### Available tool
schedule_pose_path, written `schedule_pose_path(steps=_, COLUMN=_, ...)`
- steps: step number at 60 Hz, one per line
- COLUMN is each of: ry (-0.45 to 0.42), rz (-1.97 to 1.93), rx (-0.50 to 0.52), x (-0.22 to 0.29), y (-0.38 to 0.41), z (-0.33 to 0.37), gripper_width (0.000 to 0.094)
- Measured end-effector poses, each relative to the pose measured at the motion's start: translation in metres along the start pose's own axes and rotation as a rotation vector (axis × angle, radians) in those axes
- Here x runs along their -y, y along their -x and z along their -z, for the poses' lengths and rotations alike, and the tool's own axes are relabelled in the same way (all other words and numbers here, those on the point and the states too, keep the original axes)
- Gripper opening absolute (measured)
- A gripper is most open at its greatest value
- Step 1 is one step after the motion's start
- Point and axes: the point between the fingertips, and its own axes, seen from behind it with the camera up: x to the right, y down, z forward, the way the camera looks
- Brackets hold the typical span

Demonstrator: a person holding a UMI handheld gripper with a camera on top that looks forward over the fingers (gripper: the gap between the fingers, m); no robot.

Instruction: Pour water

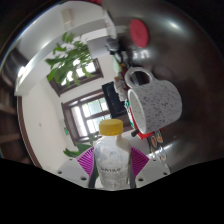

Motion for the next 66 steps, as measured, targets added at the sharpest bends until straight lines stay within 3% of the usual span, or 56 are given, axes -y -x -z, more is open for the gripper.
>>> schedule_pose_path(steps=22, ry=-0.014, rz=-0.114, rx=-0.02, x=0.006, y=-0.012, z=-0.012, gripper_width=0.0465)
schedule_pose_path(steps=37, ry=0.112, rz=0.583, rx=0.023, x=-0.023, y=0.07, z=-0.007, gripper_width=0.0467)
schedule_pose_path(steps=41, ry=0.104, rz=0.834, rx=0.03, x=-0.02, y=0.1, z=-0.002, gripper_width=0.0468)
schedule_pose_path(steps=53, ry=-0.056, rz=1.499, rx=-0.12, x=0.074, y=0.153, z=-0.012, gripper_width=0.0477)
schedule_pose_path(steps=66, ry=-0.159, rz=1.829, rx=-0.381, x=0.19, y=0.12, z=-0.01, gripper_width=0.0475)
